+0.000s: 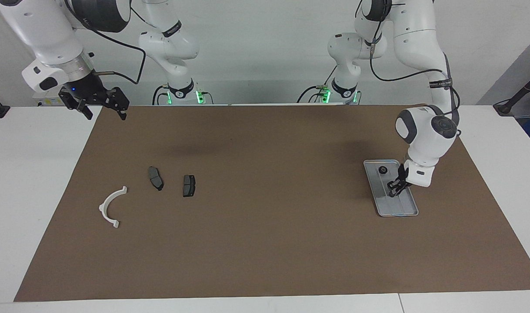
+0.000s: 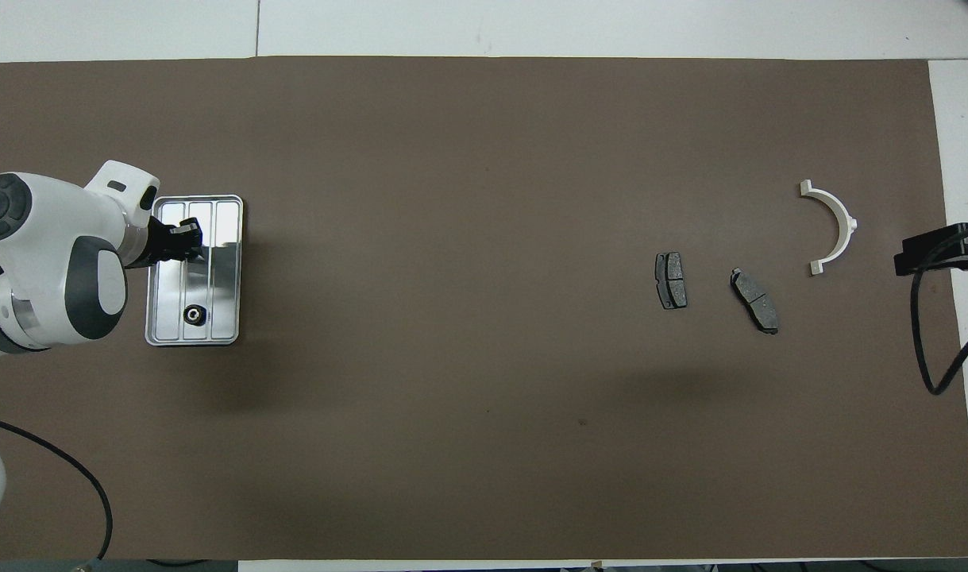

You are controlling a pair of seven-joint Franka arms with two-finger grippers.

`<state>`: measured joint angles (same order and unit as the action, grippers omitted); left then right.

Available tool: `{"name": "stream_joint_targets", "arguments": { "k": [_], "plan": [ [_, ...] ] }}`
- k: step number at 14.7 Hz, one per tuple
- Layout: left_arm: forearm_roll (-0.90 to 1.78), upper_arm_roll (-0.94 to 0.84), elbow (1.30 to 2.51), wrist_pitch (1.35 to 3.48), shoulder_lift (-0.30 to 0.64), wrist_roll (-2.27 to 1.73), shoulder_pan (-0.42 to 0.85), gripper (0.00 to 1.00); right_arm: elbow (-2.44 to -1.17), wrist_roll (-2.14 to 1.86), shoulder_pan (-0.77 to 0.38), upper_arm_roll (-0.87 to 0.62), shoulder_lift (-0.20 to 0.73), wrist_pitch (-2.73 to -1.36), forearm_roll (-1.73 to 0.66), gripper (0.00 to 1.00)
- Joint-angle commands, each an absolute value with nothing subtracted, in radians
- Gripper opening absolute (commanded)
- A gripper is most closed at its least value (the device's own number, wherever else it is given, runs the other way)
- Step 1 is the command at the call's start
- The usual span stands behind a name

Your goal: Pick bearing gear from pile to tray

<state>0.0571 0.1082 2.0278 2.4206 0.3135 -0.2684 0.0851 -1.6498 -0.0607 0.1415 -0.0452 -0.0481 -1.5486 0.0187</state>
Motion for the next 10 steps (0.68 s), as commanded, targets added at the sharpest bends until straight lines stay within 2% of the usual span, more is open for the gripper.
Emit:
{"name": "stream_joint_targets", "arguments": {
  "k": [1, 2, 4, 7, 10],
  "plan": [
    [0.051, 0.097, 2.032, 2.447, 0.321, -0.287, 0.072, 0.16, -1.680, -0.055, 0.153, -0.051, -0.074, -1.562, 0.005, 1.00],
    [0.051, 0.097, 2.037, 2.450, 0.321, -0.297, 0.074, 0.34, -1.680, -0.055, 0.153, -0.051, -0.074, -1.562, 0.005, 1.00],
    [0.051, 0.097, 2.034, 2.448, 0.321, -0.305, 0.072, 1.00, -1.680, -0.057, 0.153, -0.051, -0.074, -1.562, 0.005, 1.00],
    [0.051, 0.100, 1.991, 2.389, 0.313, -0.307, 0.071, 1.00, -1.680, -0.057, 0.153, -0.051, -0.074, -1.562, 0.005, 1.00],
    [0.049, 0.101, 1.837, 2.145, 0.290, -0.296, 0.042, 1.00, -1.680, -0.055, 0.153, -0.051, -0.074, -1.562, 0.005, 1.00]
  ]
}}
